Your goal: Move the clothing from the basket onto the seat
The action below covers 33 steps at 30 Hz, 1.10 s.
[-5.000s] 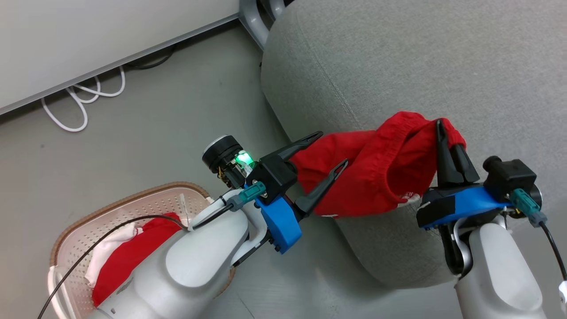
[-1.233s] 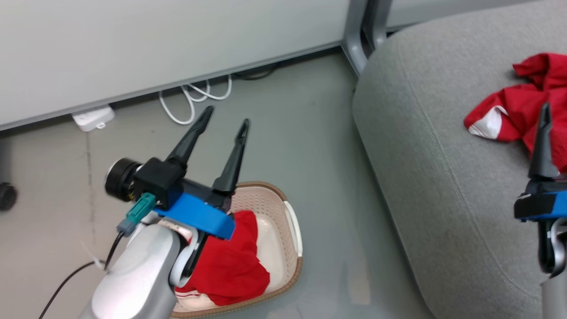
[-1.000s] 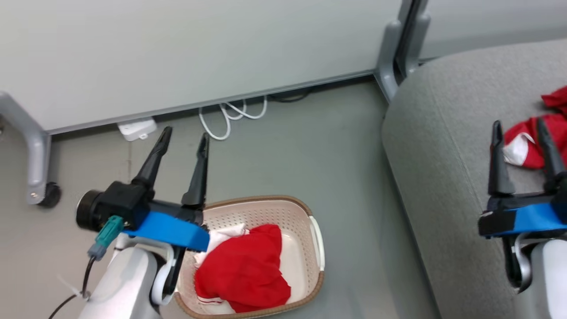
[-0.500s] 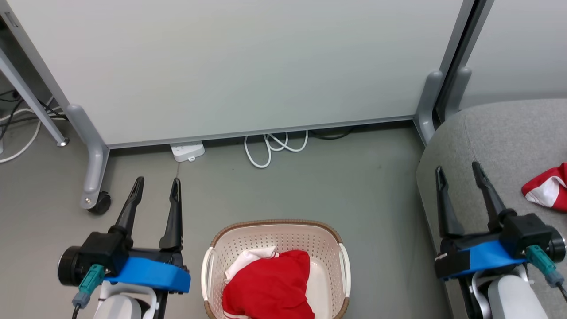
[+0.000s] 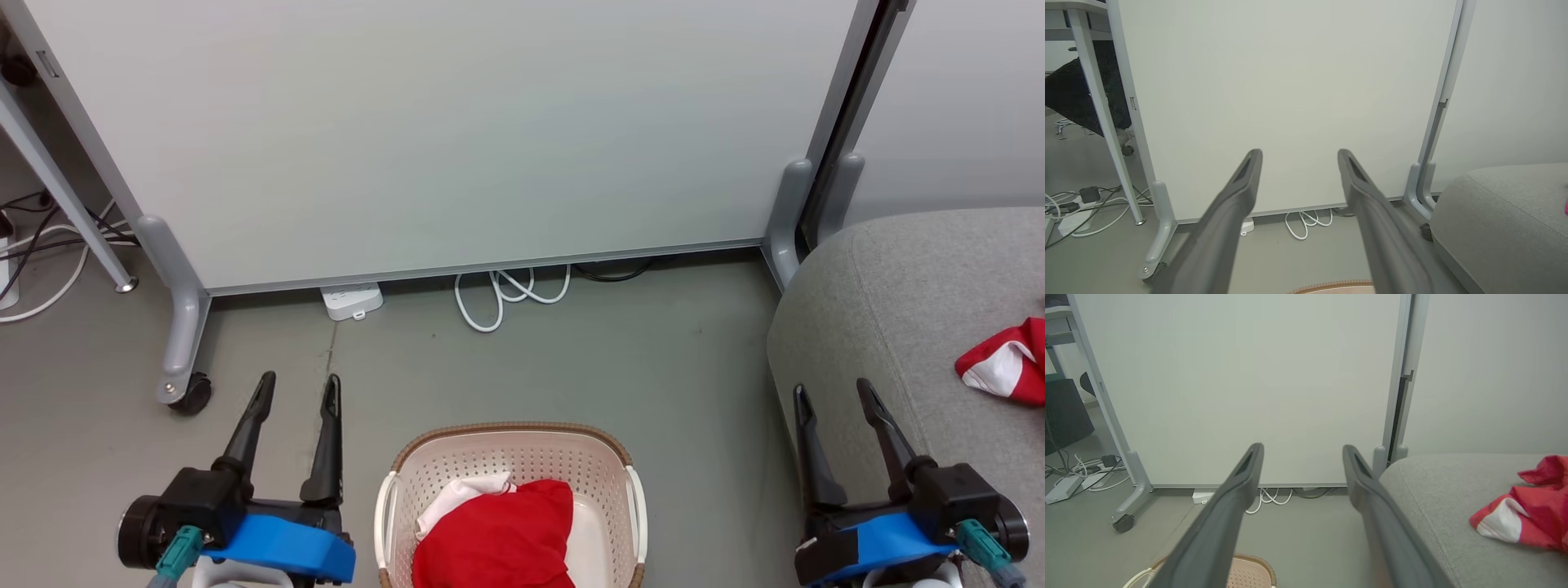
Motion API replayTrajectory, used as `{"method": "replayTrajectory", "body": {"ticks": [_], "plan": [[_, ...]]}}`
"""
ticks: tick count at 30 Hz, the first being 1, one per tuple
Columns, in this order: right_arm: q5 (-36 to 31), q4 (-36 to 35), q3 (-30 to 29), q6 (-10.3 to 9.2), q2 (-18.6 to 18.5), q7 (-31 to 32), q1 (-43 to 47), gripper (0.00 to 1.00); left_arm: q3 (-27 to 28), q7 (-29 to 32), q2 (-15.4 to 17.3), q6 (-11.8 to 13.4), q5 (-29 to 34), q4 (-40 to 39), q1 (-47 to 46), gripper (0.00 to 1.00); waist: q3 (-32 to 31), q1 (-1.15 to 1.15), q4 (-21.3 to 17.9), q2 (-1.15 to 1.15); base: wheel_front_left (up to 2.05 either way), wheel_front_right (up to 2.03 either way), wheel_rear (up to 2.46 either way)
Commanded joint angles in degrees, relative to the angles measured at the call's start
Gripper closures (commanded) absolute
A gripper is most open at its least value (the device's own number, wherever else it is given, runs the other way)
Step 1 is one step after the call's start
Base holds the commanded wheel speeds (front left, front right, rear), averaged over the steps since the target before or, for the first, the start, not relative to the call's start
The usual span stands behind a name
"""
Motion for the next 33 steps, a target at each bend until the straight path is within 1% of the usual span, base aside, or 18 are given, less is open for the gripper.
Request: {"method": "replayTrajectory", "body": {"ticks": [1,7,22,28,33], "plan": [[0.47,-0.31,-0.17,-0.06,0.32,-0.03,0.8,0.0,0.41,-0.17,0.02,-0.2,0.31,0.29,0.66,0.0,0.03,0.0,-0.04,0.0,0.0,0.0,0.0],[0.65,-0.68,-0.77,-0.06,0.69,-0.03,2.21,0.0,0.65,-0.17,-0.33,-1.02,0.87,0.68,1.29,0.0,-0.07,0.0,-0.03,0.0,0.0,0.0,0.0],[0.99,-0.16,-1.0,-0.06,0.93,-0.03,2.55,0.0,0.77,-0.17,-0.74,-1.58,1.41,1.29,1.09,0.0,-0.51,0.0,-0.33,0.0,0.0,0.0,0.0],[1.05,-0.19,-1.05,-0.06,0.94,-0.03,1.35,0.0,-1.08,-0.17,-0.7,-2.24,2.44,3.58,-2.45,0.0,0.54,0.0,-1.05,0.0,0.0,0.0,0.0],[0.52,-1.26,-1.23,-0.06,0.92,-0.03,-1.28,0.0,-3.57,-0.17,0.49,-2.7,3.55,6.93,-8.48,0.0,4.29,0.0,-2.62,0.0,0.0,0.0,0.0]]}}
